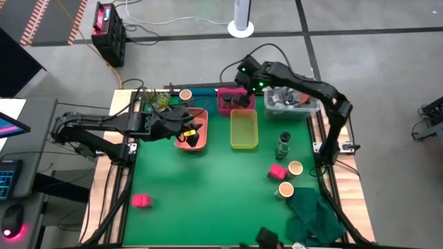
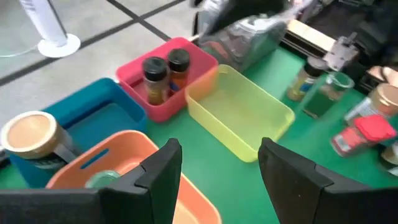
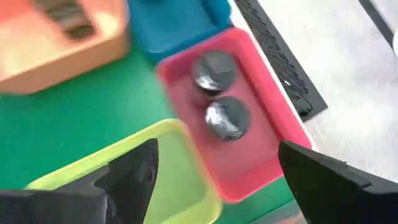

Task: Sort spices by type
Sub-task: Put the left red seasoning can into the yellow bin

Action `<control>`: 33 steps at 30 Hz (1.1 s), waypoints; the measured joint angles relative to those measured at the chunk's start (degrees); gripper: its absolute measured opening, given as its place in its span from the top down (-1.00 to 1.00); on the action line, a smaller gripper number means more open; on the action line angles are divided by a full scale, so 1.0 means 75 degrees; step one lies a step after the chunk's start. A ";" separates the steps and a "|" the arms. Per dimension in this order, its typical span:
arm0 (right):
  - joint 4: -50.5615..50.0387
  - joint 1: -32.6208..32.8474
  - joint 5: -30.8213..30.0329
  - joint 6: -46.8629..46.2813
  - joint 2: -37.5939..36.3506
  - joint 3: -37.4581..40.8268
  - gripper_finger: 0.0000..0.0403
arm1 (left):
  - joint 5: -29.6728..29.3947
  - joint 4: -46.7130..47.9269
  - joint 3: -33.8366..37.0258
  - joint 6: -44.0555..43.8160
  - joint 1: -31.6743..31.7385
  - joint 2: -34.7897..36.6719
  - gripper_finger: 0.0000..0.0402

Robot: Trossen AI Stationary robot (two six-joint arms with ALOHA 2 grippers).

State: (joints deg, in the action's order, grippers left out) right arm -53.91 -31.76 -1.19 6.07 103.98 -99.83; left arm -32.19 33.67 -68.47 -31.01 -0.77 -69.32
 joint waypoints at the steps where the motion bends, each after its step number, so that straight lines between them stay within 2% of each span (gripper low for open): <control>1: -0.0105 0.0152 0.0005 0.0005 -0.0158 0.0000 -0.77 | -0.0002 0.0000 0.0000 0.0051 0.0083 0.0000 -0.01; 7: -0.0744 0.1101 0.1125 -0.0019 -0.0848 0.0000 -0.75 | 0.0129 -0.0029 0.0000 0.0938 0.0522 0.0000 -0.01; 10: -0.1301 0.1597 0.1147 -0.0257 -0.0969 0.0005 -0.75 | 0.0182 -0.0057 0.0000 0.1437 0.0695 0.0000 -0.01; 12: -0.1583 0.1892 0.1073 -0.0514 -0.1070 0.0007 -0.75 | 0.0510 0.0008 0.0000 0.1779 0.0758 0.0000 -0.01; 14: -0.1859 0.2152 0.0935 -0.0736 -0.1246 0.0009 -0.75 | 0.1287 0.0192 -0.0004 0.1988 0.0814 0.0000 -0.01; 21: -0.1818 0.2781 0.0405 -0.1705 -0.2223 0.0558 -0.75 | 0.5107 0.1281 -0.0006 0.2328 0.0868 -0.0003 0.00; 24: -0.1621 0.2965 0.0020 -0.2069 -0.2662 0.1107 -0.75 | 0.6667 0.2089 -0.0006 0.2224 0.0577 -0.0003 0.00; 26: -0.1581 0.2992 -0.0186 -0.2284 -0.2857 0.1397 -0.75 | 0.7343 0.2747 -0.0006 0.2128 0.0244 -0.0003 0.00; 29: -0.1534 0.2980 -0.0577 -0.2627 -0.3110 0.1650 -0.75 | 0.7386 0.3783 -0.0006 0.2158 -0.0463 -0.0003 0.00; 33: -0.1555 0.3042 -0.1162 -0.2866 -0.3382 0.1737 -0.75 | 0.6737 0.4558 0.0049 0.1617 -0.1641 -0.0003 0.00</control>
State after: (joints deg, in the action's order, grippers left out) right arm -65.58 -8.95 -9.91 -15.43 78.62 -86.80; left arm 18.33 67.85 -68.10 -18.88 -13.08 -69.34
